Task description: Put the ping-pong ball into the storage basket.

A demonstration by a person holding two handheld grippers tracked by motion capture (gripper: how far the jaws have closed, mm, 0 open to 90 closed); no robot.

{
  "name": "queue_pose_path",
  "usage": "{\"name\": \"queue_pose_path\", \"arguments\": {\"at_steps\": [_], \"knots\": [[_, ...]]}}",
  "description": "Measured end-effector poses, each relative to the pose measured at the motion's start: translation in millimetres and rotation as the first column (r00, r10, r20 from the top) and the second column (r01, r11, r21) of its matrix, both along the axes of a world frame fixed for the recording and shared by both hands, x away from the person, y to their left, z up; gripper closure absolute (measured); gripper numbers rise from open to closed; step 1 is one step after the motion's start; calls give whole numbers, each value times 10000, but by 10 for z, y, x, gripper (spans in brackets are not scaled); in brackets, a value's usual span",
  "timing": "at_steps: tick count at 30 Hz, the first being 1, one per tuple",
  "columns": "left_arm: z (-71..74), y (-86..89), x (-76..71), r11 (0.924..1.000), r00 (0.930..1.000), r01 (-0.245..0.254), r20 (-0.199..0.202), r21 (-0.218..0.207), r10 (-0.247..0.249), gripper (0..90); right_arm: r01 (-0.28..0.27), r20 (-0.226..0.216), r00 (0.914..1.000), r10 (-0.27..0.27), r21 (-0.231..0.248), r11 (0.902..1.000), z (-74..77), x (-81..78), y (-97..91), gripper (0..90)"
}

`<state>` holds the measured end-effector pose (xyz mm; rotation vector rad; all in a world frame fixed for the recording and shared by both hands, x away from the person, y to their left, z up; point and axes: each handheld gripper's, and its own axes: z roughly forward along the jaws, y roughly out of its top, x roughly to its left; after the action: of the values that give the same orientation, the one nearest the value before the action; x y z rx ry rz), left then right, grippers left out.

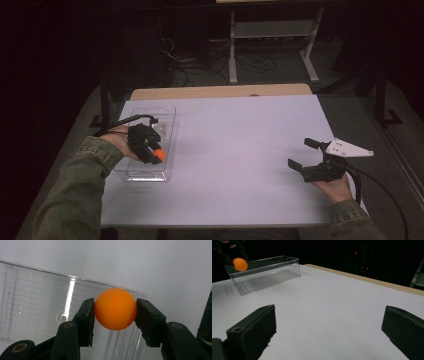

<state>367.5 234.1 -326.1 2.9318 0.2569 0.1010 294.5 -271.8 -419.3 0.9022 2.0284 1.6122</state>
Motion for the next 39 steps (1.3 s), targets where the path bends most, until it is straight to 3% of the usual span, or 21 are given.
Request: {"name": "queue_pose_path", "arguments": {"at_steps": [16, 39], "knots": [[-126, 2, 21, 9998, 9999, 4, -131, 216, -1, 507, -32, -28, 10000, 32, -56, 10000, -5, 3, 6, 0], [-327, -12, 78, 9998, 9992, -48, -391, 198, 55, 506, -37, -79, 10000, 37, -35, 10000, -7, 1, 8, 0]]}}
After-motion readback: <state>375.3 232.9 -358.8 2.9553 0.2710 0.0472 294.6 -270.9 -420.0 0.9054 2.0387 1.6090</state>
